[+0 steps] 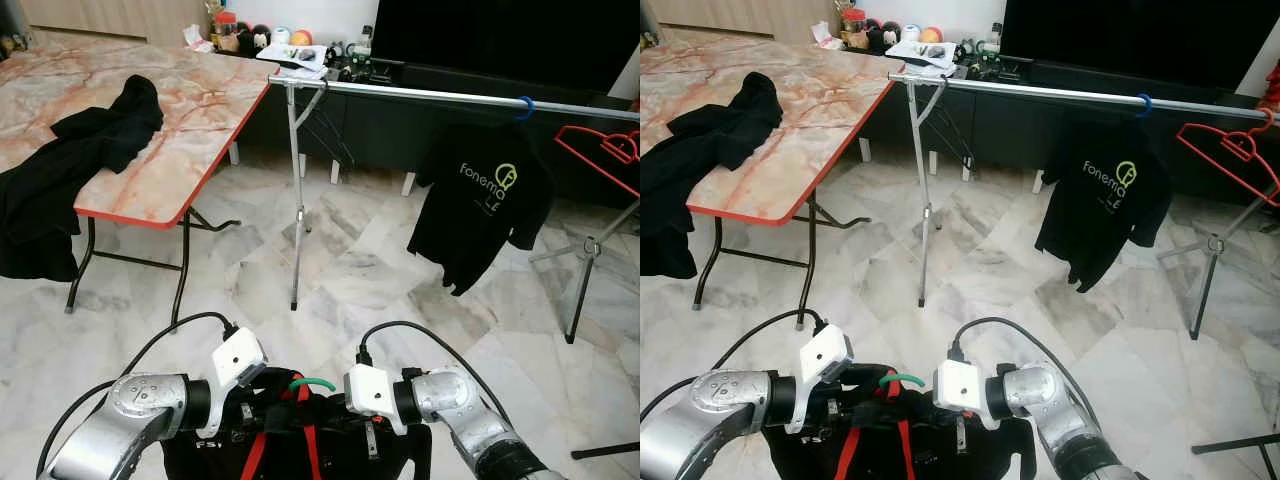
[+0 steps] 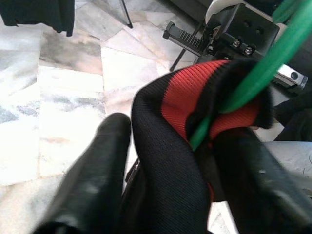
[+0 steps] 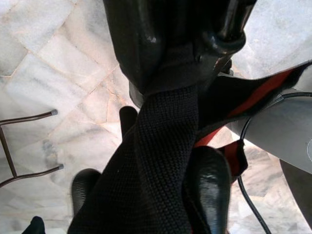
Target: Hang hanger
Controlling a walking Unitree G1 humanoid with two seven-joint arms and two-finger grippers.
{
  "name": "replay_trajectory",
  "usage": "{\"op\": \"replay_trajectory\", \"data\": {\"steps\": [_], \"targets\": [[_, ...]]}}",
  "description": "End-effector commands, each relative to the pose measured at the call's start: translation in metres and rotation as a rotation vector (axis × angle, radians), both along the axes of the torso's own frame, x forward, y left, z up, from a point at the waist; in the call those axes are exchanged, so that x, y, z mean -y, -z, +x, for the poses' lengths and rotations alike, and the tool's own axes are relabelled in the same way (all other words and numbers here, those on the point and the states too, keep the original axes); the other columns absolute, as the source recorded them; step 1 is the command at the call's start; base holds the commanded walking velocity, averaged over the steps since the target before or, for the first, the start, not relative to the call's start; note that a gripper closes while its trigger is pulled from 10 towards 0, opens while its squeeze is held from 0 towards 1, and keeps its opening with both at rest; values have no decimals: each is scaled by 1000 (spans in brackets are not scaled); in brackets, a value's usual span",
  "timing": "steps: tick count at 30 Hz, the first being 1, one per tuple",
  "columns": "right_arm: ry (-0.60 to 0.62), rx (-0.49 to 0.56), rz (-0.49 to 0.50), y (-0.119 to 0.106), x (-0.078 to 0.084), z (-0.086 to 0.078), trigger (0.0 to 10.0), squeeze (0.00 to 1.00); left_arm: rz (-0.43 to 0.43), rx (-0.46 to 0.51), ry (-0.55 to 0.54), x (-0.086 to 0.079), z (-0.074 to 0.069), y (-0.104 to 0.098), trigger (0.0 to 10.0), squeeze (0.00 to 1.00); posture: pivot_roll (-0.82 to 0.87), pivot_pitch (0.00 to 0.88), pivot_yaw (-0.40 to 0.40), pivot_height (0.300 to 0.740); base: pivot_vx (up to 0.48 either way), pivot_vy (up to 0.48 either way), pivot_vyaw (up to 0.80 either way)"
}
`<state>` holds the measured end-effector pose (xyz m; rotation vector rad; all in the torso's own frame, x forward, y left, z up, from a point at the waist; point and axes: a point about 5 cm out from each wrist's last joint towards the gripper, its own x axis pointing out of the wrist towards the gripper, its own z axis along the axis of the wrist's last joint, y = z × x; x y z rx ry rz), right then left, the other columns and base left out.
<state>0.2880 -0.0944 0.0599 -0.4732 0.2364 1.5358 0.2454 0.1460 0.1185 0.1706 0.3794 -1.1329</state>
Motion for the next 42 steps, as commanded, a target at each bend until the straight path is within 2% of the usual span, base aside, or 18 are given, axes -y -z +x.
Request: {"op": "replay_trajectory", "data": {"steps": [1,13,27,42], "targets": [[-6,26,28,-8,-2,3,0,0,-3,-11,-23,-3,2,0,0,0,110,110,-62,740,0,0,0],[1,23,35,-9,-2,4,0,0,-12,-24,-7,-2,0,-1,0,0,113,118,-62,740,0,0,0],[-14,-40,58,-9,0,4,0,0,-65,-29,94,7,-6,-6,0,0,115,121,-66,740,0,0,0],[-40,-77,45,-9,-1,4,0,0,-85,-39,122,10,-8,-6,0,0,119,123,-73,740,0,0,0]]}}
